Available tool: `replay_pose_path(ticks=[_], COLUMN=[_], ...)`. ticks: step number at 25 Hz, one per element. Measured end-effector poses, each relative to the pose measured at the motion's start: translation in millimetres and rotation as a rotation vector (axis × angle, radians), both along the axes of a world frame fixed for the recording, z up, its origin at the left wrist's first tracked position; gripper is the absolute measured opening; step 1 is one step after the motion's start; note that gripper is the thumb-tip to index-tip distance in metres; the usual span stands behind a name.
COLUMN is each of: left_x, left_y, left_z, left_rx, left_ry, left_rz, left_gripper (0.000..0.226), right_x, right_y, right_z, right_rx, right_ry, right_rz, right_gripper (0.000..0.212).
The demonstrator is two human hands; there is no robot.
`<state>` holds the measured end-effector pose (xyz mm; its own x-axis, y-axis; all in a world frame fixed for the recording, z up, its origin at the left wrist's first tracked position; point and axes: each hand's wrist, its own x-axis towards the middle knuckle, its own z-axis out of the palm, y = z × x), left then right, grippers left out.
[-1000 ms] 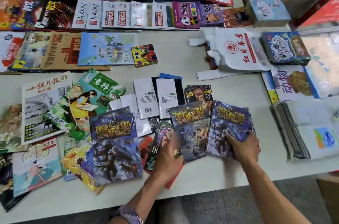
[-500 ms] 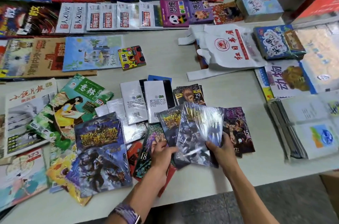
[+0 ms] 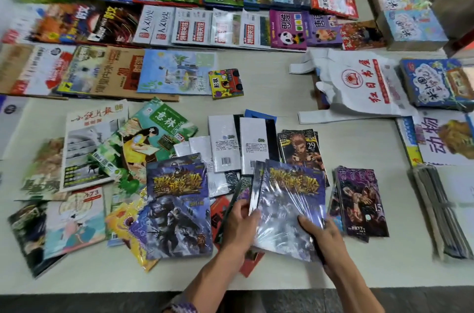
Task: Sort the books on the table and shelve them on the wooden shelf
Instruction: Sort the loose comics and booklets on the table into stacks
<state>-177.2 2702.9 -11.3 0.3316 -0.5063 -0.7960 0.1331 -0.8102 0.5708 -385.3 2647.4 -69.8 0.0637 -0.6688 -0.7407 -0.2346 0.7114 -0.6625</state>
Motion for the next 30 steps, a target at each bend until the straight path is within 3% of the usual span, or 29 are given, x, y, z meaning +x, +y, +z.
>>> replay_pose_path(ticks=[3,6,9,12,14,18,20,22,25,28,30], left_x=[40.2,83.4,124.6,153.7,166.3,180.5,188.3,198.7,216.0,228.8,238.6], left_y=[18.6,45.5,78.9,105.6,116.2,117.4,112.2,110.0,114.3,117.8,118.6], left_z=[15.6,21.4,8.9,-12.7,-25.3,-28.5,-31.0,-35.4,-35.5,-26.1,-18.1], left_rx=[-0.089,-0.181,-0.141,-0.028,-0.033,-0.055,-0.028,0.003,-0.047,-0.157,-0.252], left_ry=[0.128,0.013,-0.207,-0.327,-0.387,-0.171,-0.107,-0.047,0.16,0.273,0.251], left_rz=[0.155,0.25,0.308,0.235,0.202,0.235,0.203,0.208,0.3,0.257,0.223], left_gripper=[0.014,0.019,0.031,0.032,0.039,0.086,0.1,0.103,0.089,0.084,0.093], right_x=[33.6,88.9,151.5,187.2,195.5,210.0,224.0,238.9,252.5,250.9,245.7], right_y=[20.1,30.9,41.5,52.0,59.6,70.1,69.3,69.1,76.6,88.6,87.9], right_z=[22.1,32.4,28.1,5.8,-4.8,-4.5,1.1,11.2,28.9,42.3,48.5], right_rx=[0.092,0.128,0.087,0.023,0.056,0.128,0.113,0.042,-0.113,-0.157,-0.209], right_ry=[-0.28,-0.419,-0.275,-0.104,-0.093,-0.201,-0.215,-0.135,-0.035,-0.154,-0.23], right_rz=[-0.096,-0.046,0.101,0.235,0.246,0.261,0.302,0.343,0.353,0.324,0.353], right_gripper=[0.054,0.047,0.039,0.034,0.042,0.076,0.072,0.063,0.061,0.059,0.053])
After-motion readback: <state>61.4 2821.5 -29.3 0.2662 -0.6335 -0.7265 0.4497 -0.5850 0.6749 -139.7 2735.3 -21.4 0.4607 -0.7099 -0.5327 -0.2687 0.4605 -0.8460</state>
